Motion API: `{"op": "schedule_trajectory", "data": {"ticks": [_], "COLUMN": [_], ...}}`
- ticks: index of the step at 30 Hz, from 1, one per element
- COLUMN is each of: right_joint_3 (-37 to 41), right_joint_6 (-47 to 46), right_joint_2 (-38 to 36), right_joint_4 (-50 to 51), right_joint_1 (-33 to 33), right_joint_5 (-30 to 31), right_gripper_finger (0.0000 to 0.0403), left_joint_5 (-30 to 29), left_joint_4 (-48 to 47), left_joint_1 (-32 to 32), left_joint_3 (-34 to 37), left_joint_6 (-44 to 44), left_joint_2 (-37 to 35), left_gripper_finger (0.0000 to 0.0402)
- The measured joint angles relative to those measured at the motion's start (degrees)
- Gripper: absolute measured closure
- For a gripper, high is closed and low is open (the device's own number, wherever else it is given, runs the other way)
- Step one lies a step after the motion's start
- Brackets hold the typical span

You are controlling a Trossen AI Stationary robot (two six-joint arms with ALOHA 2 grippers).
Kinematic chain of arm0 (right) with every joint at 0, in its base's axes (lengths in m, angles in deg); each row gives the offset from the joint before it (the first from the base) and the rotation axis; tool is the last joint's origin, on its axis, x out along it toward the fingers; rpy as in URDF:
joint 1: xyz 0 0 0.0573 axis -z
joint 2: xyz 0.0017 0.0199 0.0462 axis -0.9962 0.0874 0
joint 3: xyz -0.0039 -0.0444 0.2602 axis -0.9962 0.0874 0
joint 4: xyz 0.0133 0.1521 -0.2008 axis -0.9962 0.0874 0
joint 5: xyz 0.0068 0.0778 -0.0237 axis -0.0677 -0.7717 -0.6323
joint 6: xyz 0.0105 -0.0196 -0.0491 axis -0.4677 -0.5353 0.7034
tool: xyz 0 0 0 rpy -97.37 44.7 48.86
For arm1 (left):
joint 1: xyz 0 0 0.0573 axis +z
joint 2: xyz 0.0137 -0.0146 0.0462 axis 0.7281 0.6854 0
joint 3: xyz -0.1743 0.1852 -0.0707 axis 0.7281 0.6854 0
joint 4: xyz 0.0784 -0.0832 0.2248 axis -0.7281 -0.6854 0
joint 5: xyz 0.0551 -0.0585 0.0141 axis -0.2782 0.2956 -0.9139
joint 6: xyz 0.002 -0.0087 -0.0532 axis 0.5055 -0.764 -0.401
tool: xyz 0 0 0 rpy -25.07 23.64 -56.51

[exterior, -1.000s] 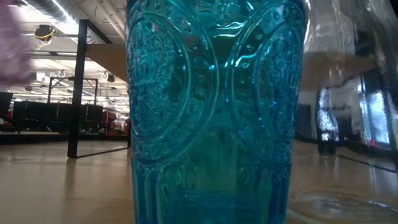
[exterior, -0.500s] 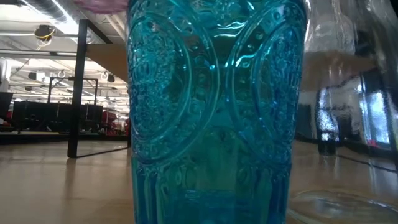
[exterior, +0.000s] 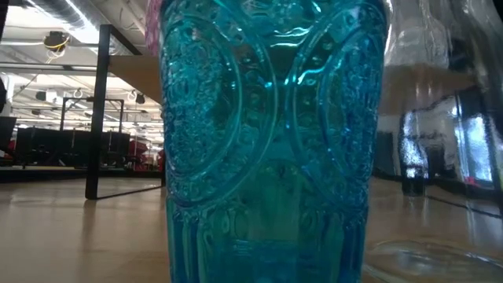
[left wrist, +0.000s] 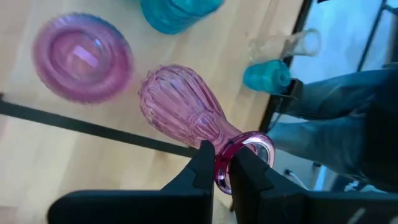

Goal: Sort vases onto shelf
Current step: Put the violet vase on the shelf aligned with the other violet vase

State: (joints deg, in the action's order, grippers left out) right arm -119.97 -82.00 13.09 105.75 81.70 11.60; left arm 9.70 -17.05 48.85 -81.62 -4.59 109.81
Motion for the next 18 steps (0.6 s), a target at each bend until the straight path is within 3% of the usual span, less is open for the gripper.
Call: {"op": "schedule_trajectory", "data": {"ticks": [18], "right_joint_3": [0.0], "right_joint_6": [-0.4], "right_joint_2": [0.0], "right_joint_4": [0.0], "right_joint_1": [0.0], "right_joint_5": [0.0], "right_gripper_finger": [0.0217], "left_joint_5": [-0.8], "left_joint_4": [0.3], "left_joint_1": [3.7], "left_joint_3": [0.0], "left_joint_6": [6.1], "left_joint_2": [0.6], "left_gripper_finger": [0.0384]}}
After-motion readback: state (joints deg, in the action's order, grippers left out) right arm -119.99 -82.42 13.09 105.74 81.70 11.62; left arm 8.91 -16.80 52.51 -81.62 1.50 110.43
